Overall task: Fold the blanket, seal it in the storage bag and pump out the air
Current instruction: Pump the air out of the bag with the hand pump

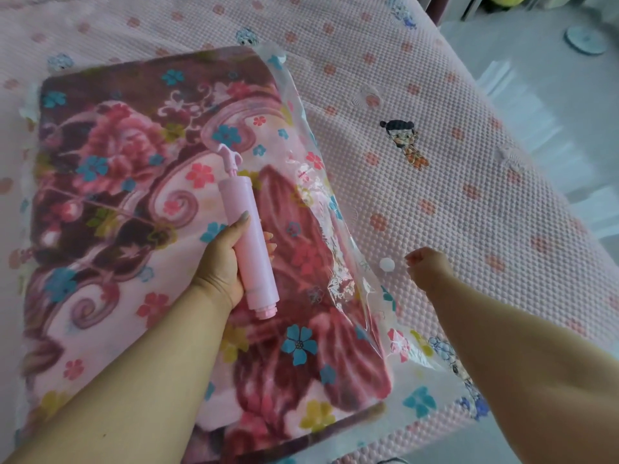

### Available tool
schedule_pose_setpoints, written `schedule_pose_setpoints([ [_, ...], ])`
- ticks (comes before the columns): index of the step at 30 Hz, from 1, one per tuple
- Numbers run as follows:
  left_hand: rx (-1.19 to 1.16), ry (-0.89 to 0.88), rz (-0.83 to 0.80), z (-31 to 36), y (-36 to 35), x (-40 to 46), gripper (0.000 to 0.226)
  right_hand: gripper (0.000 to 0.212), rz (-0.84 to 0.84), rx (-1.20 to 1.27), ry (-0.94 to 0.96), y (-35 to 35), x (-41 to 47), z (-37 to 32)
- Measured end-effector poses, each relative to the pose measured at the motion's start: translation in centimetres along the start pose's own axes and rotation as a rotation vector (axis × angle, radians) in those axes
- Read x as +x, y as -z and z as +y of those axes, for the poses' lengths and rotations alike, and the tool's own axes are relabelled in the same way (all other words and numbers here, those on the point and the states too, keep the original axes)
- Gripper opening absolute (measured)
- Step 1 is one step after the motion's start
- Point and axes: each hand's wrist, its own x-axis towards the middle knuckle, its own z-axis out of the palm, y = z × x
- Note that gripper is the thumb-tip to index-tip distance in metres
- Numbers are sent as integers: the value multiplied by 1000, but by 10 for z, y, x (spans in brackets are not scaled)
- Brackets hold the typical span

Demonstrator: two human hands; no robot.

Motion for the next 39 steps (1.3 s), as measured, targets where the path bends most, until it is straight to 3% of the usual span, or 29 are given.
schedule_pose_setpoints([
  [3, 1, -23, -14, 2, 5, -2, 29, 25, 65, 46, -25, 9, -7, -13],
  [6, -24, -16, -8, 10, 6, -9, 45, 14, 156, 252, 52, 18, -29, -56],
  [9, -84, -34, -17, 30, 4, -16, 46, 6, -163, 495, 334, 14, -76, -128],
  [12, -43, -142, -50, 58, -3, -21, 34, 35, -539, 356, 672, 2, -125, -192],
  [14, 32, -232, -77, 74, -10, -24, 19, 55, -565, 151, 805, -5, -150, -218],
  [16, 89, -279, -116, 85, -16, -28, 16, 46, -515, 82, 868, -9, -160, -231],
  [20, 175, -268, -88, 93, -4, -27, 28, 31, -655, 290, 776, -8, -152, -234],
  [26, 428, -195, 64, 54, 40, -15, 13, 30, -545, 417, 623, -16, -127, -233],
  [31, 603, -223, 129, 22, 66, -12, 10, 58, -433, 375, 651, -29, -127, -220],
  [33, 677, -247, 148, 13, 72, -12, 15, 57, -405, 394, 668, -33, -129, -218],
  [39, 457, -254, 105, -10, 75, -10, 25, 57, -275, 315, 786, -48, -138, -212],
])
